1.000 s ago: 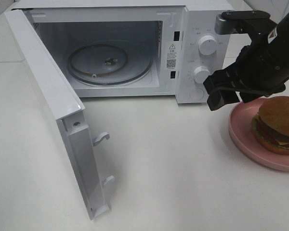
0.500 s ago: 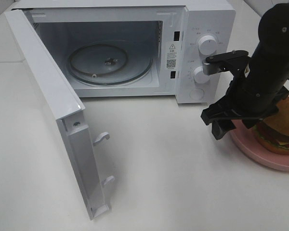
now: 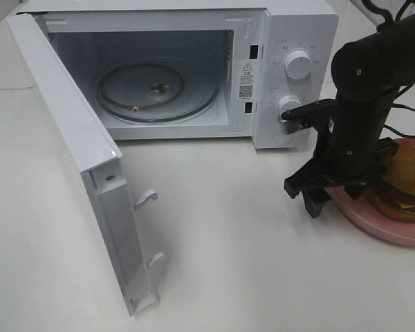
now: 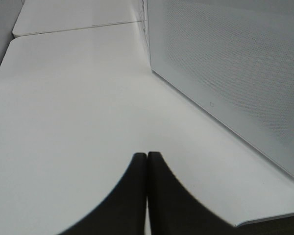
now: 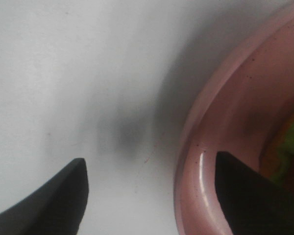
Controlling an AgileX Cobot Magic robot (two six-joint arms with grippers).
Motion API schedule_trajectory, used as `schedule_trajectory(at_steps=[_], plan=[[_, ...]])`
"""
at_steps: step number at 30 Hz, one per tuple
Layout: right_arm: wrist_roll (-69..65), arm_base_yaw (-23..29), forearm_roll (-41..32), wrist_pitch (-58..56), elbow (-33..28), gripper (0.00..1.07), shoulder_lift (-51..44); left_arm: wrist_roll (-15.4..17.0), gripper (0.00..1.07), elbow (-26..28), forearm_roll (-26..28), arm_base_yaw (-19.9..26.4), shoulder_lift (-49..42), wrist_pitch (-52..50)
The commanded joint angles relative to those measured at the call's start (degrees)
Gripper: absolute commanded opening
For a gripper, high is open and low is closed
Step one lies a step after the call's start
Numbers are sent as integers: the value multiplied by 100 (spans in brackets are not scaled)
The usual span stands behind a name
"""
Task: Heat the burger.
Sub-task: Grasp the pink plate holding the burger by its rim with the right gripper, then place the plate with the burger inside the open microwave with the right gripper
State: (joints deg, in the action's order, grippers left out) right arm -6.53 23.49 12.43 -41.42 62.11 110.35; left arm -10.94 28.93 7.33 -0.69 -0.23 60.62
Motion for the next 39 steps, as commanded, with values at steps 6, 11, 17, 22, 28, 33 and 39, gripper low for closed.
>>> schedule_trajectory(at_steps=[6,11,17,22,28,33,39], plan=[[-155,-23,138,74,29,67,464,-6,0,0,23,0,-115,-74],[-46,-23,143,92,29,61,602,-6,0,0,23,0,-115,-74],[-52,-23,143,63,52,22,602,-6,0,0,23,0,-115,-74],[-6,-23,143,11,52,0,602,-6,0,0,23,0,-115,-74],[183,0,138,-46,52,0,602,-6,0,0,23,0,-115,-74],[189,0,138,-46,46,0,510,-6,0,0,23,0,-115,-74],[424,74,201,57,-229,0,69,-6,0,0,23,0,-115,-74]])
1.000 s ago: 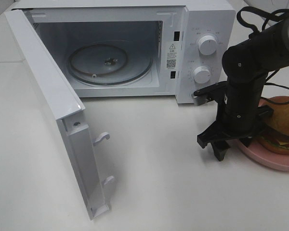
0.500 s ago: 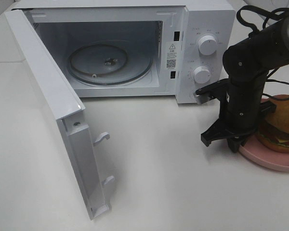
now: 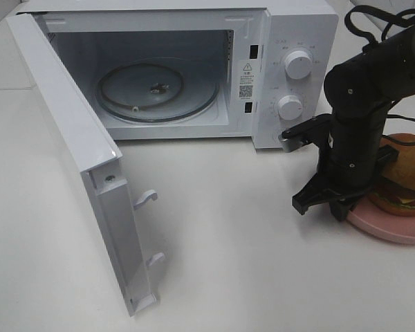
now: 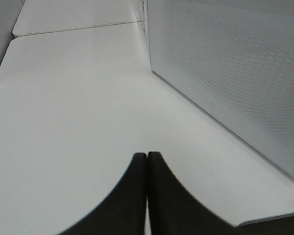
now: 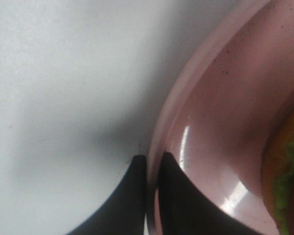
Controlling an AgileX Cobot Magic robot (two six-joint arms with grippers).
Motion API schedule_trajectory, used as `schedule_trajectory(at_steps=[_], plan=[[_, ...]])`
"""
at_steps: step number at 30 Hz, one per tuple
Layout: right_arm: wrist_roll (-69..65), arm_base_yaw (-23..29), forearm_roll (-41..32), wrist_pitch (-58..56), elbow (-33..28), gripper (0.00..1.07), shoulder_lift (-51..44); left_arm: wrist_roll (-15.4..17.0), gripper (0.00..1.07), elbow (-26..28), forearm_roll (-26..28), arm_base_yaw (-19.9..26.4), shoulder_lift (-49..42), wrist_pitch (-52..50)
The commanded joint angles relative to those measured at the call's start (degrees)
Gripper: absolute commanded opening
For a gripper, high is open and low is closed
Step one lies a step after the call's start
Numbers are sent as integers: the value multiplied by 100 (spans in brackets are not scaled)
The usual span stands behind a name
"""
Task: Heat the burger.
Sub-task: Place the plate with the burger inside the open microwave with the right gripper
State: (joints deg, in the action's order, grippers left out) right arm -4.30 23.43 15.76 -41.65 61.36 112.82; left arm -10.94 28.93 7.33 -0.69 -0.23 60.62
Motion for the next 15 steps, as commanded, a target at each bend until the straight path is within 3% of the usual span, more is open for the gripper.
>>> schedule_trajectory(at_steps=[1,10,15], plan=[[223,206,-57,201,-298,0,-309,-6,0,0,23,0,-115,-74],[143,854,166,544,-859,0,-728,-6,0,0,23,0,-115,-74],[-69,1352,802,476,-1129,0,-825,-6,0,0,23,0,-115,-74]])
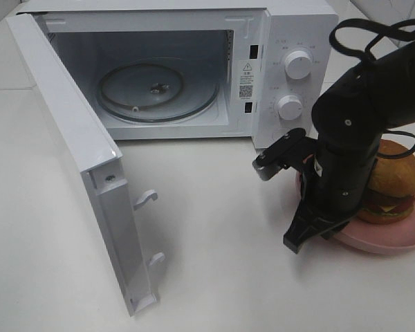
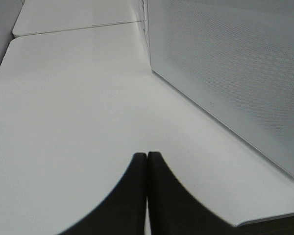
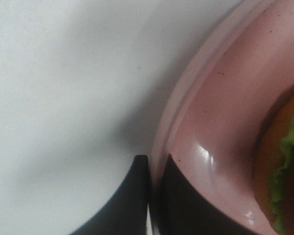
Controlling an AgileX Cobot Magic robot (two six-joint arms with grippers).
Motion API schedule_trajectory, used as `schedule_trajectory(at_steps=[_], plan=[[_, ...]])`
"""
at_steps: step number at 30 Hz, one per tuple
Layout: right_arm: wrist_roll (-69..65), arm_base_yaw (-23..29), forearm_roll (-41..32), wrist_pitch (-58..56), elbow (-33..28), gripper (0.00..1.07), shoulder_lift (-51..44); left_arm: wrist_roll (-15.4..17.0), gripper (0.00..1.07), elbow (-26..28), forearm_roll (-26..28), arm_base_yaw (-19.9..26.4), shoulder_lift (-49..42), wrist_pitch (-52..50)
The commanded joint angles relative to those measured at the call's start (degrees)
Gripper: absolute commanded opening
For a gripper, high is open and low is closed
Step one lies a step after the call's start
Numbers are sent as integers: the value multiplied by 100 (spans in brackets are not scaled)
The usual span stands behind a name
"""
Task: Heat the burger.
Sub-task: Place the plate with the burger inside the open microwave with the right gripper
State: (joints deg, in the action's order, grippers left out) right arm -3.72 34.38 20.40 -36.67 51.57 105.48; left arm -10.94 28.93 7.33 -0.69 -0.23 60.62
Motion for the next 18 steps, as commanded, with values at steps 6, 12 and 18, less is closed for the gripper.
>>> schedule_trajectory(at_steps=[6,12,18], plan=[[-355,877,1020,-218,-344,0,-315,-6,0,0,23,0,-115,-74],[-92,1106,1100,-264,-344,0,-762,-6,0,0,23,0,-115,-74],[418,1346,1094,-264,-395,0,-1071,-6,0,0,23,0,-115,-74]])
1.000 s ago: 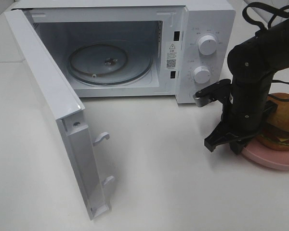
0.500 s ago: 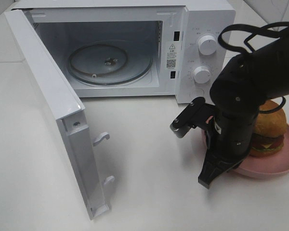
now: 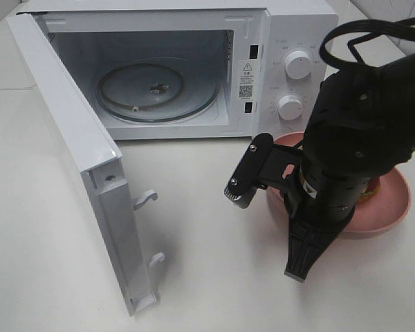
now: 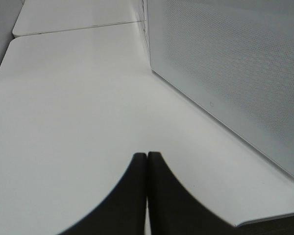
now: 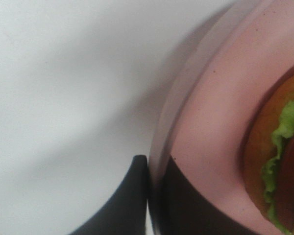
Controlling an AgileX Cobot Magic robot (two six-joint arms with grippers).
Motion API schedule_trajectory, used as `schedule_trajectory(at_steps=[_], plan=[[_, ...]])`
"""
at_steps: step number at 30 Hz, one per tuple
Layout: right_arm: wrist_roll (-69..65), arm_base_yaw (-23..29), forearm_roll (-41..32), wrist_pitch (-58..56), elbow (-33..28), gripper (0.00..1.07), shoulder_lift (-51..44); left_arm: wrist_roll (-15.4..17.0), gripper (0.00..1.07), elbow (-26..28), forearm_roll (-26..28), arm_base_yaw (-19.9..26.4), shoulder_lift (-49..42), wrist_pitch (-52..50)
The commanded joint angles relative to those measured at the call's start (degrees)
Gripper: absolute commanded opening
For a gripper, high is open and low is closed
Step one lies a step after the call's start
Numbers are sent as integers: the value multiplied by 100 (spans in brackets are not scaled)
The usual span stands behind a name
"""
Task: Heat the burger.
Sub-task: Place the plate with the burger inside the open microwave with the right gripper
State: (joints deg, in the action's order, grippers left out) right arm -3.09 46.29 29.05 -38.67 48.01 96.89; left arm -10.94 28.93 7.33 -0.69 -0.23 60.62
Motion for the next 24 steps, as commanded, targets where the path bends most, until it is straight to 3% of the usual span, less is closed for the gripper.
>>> schedule_trajectory(at_steps=[1,6,24], plan=[[636,332,229,-46,-138,0,-332,-6,0,0,23,0,-115,-74],[1387,653,229,34,-435,0,-602,-6,0,0,23,0,-115,-74],[3638,670,498,911,-516,0,-722,-6,0,0,23,0,-115,-74]])
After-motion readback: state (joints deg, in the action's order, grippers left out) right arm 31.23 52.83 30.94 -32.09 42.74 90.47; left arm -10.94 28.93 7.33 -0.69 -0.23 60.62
